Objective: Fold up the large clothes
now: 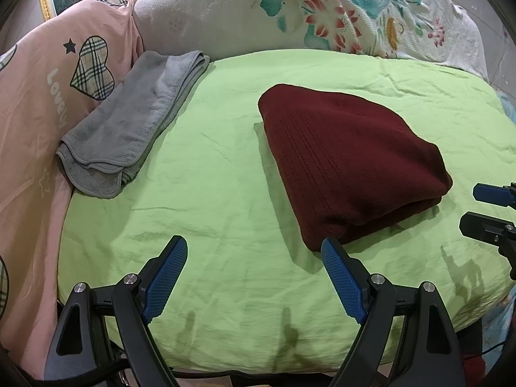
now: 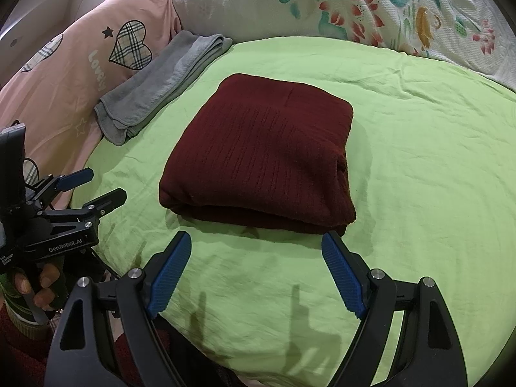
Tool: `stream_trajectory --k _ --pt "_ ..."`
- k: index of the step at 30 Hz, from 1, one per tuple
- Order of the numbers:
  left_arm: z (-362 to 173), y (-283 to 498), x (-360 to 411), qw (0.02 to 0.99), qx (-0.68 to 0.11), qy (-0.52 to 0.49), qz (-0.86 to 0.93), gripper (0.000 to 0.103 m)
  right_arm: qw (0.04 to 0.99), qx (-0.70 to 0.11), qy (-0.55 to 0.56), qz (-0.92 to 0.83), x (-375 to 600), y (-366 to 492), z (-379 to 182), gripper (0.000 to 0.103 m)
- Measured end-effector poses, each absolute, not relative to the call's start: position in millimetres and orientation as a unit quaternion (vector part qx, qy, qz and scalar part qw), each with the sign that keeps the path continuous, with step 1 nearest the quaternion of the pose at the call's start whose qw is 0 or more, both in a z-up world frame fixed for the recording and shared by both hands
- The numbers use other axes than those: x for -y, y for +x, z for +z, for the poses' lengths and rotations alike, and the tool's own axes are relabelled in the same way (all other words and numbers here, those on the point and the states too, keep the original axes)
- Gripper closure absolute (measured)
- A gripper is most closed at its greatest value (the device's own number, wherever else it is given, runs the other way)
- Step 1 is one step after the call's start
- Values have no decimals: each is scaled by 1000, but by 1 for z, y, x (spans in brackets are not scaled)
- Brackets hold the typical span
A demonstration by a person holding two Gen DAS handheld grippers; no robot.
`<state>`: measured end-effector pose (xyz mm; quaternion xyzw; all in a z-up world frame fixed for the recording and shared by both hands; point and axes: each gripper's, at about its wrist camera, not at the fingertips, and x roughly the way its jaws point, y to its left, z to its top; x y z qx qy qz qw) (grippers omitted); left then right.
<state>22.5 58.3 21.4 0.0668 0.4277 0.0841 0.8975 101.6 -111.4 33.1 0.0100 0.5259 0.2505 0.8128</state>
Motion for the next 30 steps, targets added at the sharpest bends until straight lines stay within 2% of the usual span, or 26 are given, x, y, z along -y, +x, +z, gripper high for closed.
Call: stream_trajectory --k 30 --pt "24 20 -54 901 -421 68 85 17 810 -529 10 252 108 101 33 20"
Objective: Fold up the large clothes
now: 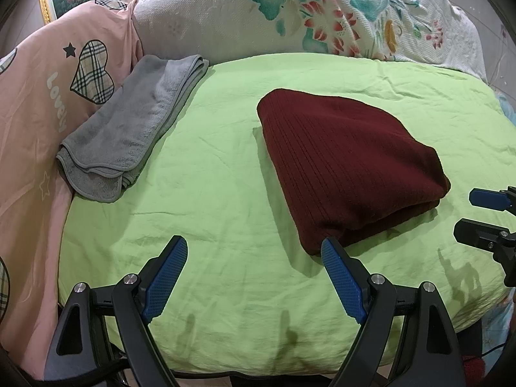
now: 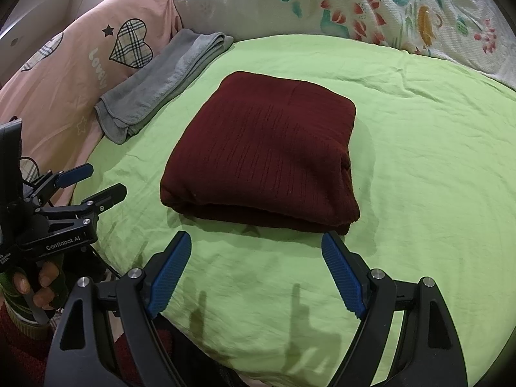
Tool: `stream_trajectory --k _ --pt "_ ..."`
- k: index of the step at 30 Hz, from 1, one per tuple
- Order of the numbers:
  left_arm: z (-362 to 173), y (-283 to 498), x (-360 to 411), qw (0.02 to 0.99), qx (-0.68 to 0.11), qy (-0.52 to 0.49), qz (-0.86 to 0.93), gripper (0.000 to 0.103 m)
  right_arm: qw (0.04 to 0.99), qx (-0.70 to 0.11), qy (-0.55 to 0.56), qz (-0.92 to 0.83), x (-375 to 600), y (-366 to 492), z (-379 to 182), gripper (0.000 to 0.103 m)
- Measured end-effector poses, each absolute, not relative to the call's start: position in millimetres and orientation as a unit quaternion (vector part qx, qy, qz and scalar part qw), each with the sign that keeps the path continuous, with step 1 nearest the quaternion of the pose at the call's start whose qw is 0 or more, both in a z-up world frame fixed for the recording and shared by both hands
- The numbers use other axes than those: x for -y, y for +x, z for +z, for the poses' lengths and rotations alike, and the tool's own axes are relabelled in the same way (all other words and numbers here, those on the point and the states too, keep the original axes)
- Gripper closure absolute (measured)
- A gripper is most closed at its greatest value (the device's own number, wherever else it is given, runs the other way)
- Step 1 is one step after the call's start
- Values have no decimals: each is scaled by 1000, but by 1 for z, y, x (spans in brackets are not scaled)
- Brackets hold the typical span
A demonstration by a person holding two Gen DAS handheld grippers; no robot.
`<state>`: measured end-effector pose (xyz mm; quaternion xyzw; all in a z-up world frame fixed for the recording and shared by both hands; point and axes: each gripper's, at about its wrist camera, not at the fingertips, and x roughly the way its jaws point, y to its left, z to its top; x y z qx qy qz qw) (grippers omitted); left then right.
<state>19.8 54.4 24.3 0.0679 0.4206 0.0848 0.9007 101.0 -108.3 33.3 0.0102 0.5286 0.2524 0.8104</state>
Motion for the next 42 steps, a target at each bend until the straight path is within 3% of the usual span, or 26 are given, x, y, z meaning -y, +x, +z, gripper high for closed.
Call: stream_trajectory --k 42 --pt "27 23 -51 902 -418 73 81 17 811 -526 14 254 114 106 35 20"
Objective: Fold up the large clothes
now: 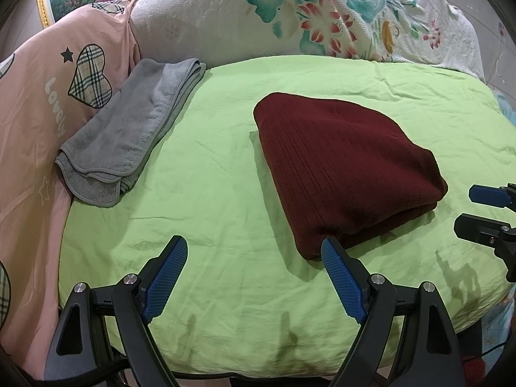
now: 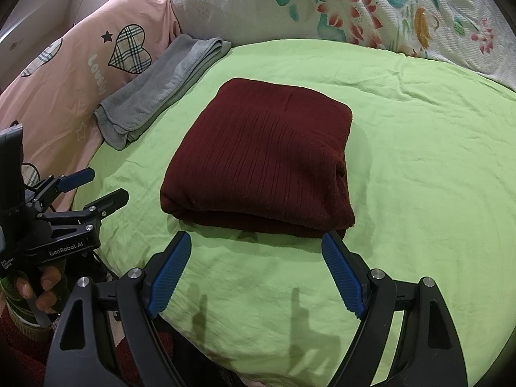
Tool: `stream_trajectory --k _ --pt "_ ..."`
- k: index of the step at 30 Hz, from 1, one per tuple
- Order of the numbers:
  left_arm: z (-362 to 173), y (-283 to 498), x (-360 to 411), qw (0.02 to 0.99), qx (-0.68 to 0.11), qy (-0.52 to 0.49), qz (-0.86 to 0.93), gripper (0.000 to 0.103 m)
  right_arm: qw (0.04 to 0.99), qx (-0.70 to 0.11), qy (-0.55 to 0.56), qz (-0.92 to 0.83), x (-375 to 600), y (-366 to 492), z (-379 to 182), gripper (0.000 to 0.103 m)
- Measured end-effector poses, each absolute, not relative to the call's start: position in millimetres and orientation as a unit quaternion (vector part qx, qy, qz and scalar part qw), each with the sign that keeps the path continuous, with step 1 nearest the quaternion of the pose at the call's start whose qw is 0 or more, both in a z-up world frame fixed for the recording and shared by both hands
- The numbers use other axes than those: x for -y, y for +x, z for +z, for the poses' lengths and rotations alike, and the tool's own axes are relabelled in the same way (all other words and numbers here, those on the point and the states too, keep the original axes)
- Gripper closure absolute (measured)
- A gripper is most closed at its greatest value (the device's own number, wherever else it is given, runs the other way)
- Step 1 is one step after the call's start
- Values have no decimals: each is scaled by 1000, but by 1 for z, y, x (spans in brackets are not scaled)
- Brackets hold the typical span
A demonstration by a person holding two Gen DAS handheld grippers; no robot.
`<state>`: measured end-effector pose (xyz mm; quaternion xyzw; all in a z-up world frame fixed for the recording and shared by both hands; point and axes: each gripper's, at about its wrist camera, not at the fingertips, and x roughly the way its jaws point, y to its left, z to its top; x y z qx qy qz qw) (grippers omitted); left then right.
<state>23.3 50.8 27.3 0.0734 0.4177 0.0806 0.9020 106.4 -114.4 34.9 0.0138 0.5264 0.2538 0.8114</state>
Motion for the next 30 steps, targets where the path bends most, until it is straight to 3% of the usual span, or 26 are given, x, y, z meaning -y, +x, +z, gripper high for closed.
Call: stream_trajectory --k 30 --pt "30 32 -52 905 -412 75 80 17 816 -520 17 251 115 118 39 20"
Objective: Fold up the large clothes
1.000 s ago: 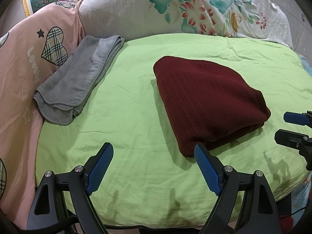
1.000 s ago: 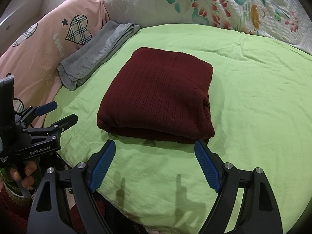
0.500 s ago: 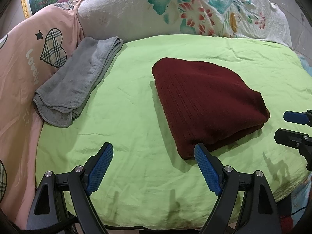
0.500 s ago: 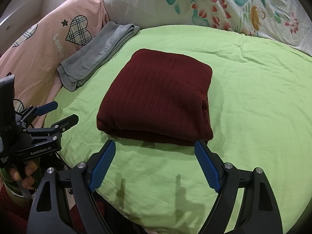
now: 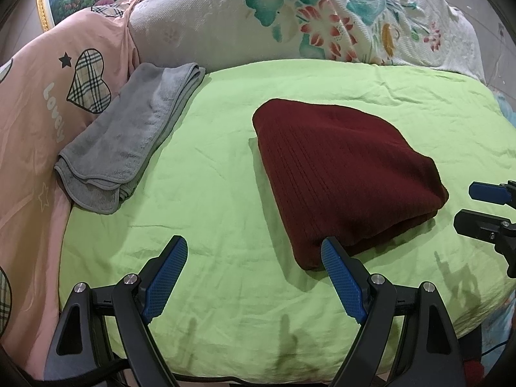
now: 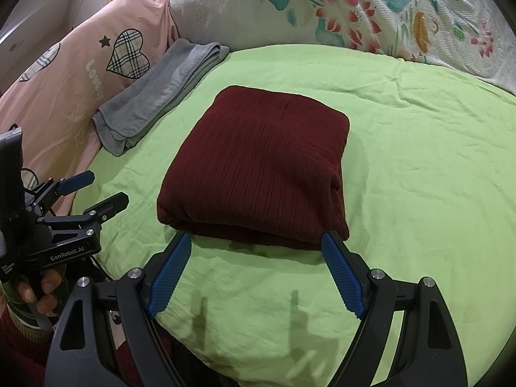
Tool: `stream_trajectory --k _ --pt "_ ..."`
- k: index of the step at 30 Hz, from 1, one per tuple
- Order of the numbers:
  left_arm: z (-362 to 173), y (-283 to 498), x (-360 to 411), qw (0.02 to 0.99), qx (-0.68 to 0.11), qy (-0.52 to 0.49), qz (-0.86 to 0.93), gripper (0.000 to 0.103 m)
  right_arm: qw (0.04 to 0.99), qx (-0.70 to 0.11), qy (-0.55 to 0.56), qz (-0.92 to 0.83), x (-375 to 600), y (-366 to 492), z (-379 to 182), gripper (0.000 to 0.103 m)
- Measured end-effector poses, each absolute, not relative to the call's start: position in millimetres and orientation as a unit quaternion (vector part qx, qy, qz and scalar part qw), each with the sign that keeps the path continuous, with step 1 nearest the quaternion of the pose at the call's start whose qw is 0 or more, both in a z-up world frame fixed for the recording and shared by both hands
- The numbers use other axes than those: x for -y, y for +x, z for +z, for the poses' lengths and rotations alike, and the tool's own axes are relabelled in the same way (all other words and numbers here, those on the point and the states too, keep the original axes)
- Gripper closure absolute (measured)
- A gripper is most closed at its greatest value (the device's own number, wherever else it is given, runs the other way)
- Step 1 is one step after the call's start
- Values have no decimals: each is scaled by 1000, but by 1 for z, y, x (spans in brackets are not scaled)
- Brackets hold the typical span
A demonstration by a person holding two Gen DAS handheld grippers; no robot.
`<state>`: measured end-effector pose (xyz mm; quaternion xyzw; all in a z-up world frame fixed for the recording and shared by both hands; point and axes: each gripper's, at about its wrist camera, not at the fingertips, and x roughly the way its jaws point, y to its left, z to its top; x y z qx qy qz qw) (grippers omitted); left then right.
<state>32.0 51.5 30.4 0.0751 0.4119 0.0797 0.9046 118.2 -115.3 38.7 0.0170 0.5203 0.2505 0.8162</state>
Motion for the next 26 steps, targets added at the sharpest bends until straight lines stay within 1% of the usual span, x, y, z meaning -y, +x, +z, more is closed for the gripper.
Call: stream_trajectory --k 26 --pt "33 43 -45 904 -412 80 79 17 817 -520 25 248 115 126 38 20"
